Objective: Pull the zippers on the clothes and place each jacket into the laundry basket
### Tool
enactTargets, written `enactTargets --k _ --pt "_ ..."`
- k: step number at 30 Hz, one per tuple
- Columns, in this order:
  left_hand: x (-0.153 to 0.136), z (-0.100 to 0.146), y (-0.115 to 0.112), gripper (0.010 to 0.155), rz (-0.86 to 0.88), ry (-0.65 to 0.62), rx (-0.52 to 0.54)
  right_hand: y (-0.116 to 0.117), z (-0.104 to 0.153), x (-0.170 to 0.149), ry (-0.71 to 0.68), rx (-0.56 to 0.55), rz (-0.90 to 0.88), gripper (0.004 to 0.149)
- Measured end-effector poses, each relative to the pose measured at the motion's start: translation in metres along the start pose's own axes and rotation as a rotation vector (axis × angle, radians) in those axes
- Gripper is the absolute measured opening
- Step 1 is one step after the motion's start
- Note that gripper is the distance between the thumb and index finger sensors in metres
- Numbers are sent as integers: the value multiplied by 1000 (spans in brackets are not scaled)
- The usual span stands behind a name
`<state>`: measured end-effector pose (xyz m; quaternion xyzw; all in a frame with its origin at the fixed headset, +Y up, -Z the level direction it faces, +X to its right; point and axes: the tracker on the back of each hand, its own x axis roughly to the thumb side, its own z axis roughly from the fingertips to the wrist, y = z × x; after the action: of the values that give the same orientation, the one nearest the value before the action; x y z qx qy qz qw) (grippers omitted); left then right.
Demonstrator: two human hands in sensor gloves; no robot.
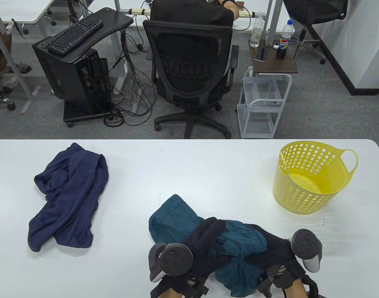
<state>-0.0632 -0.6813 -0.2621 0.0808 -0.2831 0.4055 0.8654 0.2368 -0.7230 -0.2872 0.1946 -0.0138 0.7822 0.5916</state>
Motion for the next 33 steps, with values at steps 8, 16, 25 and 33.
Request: enactTargets --k 8,16,25,33 --pt "-43 -6 -35 93 354 105 -352 -13 7 14 -187 -21 -399 54" --pt "-52 -6 -96 87 837 249 -575 -24 9 9 -228 -103 -745 68" --pt "-39 1 -122 89 1198 331 -691 -60 28 -5 -166 -481 -588 66" --pt "-40 10 -130 99 1465 436 -613 -27 14 7 -135 -410 -178 72"
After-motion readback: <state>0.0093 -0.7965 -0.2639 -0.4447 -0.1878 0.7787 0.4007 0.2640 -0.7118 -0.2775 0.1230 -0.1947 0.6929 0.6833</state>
